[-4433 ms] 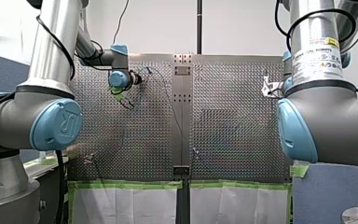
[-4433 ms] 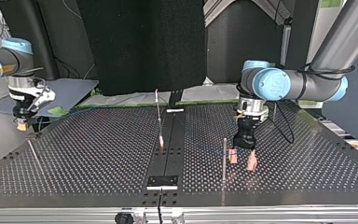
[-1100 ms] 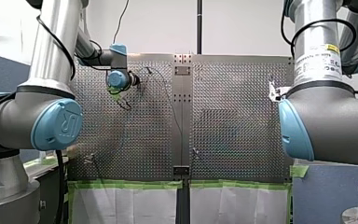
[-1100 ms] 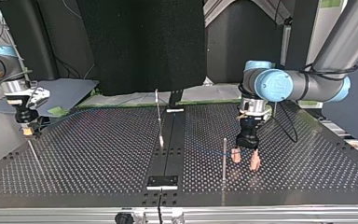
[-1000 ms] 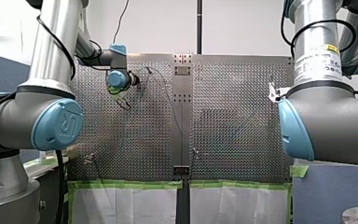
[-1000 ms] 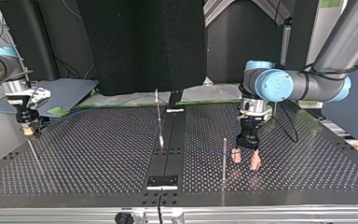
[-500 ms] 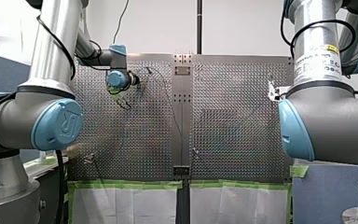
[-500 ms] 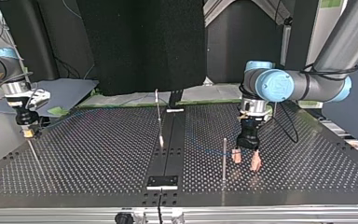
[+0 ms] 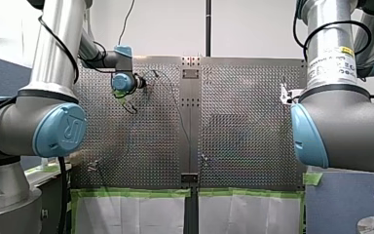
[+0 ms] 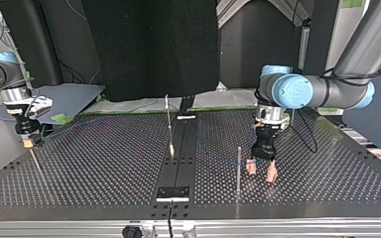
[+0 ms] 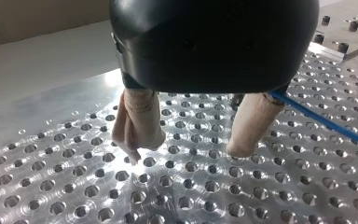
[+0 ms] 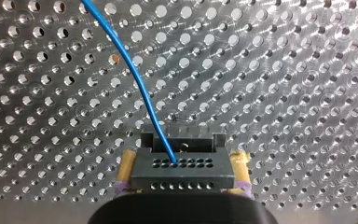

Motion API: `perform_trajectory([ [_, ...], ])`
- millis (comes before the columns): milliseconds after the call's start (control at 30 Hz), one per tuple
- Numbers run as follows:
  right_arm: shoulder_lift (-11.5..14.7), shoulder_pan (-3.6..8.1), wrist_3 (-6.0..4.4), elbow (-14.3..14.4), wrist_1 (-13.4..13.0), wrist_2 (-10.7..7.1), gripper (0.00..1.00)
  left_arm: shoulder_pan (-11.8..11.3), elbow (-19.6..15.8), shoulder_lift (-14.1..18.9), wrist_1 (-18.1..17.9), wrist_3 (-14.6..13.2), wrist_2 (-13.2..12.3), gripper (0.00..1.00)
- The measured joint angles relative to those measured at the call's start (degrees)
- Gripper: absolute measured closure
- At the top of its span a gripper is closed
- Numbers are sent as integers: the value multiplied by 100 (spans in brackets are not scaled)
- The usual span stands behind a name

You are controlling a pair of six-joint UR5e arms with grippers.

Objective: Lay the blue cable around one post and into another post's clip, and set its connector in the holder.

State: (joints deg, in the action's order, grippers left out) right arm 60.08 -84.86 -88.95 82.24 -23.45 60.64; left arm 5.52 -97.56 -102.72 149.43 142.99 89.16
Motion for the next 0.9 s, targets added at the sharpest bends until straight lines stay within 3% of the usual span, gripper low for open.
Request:
perform_trajectory([
  [433,-16,-36,-18,0,-31,51,100,-3,2,2,0,9,-17,0],
  [900,-23,-110,-10,3,-109,261,100,-9,2,-1,0,9,-21,0],
])
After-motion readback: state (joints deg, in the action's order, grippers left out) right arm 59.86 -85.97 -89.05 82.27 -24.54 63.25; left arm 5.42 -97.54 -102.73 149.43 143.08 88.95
